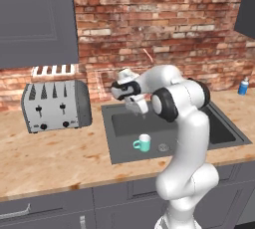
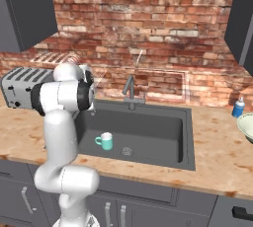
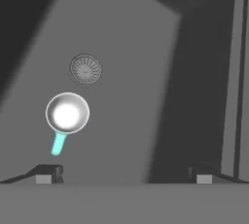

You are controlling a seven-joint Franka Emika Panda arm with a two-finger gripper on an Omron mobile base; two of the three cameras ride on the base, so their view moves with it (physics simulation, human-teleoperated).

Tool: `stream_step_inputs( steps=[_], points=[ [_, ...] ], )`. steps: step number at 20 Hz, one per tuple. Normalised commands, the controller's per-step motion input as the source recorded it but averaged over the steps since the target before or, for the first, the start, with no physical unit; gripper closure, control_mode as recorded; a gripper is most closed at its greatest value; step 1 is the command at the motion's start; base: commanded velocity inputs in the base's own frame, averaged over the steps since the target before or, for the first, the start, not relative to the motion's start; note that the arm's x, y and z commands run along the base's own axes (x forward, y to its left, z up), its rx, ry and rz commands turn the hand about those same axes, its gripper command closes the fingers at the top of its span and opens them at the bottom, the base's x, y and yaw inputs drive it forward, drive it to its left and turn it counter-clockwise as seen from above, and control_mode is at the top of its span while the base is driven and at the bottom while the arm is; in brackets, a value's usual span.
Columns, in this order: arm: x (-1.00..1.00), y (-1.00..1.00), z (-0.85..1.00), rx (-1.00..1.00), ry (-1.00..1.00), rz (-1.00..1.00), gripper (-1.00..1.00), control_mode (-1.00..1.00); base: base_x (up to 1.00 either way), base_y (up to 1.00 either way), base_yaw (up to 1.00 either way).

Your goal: Pick the mug and place it in the sink. Pick the bowl and place it in the open cabinet and then close the cabinet.

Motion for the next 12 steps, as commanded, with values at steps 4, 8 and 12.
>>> stream_step_inputs(
  steps=[4, 8, 12],
  points=[
    [-0.26, -0.34, 0.23, 0.13, -0.01, 0.47, -1.00, -1.00, 0.00, 0.00, 0.00],
    [-0.41, -0.44, 0.39, 0.32, 0.00, 0.33, -1.00, -1.00, 0.00, 0.00, 0.00],
    [-0.44, -0.19, 0.55, 0.27, 0.00, 0.17, -1.00, -1.00, 0.00, 0.00, 0.00]
  ],
)
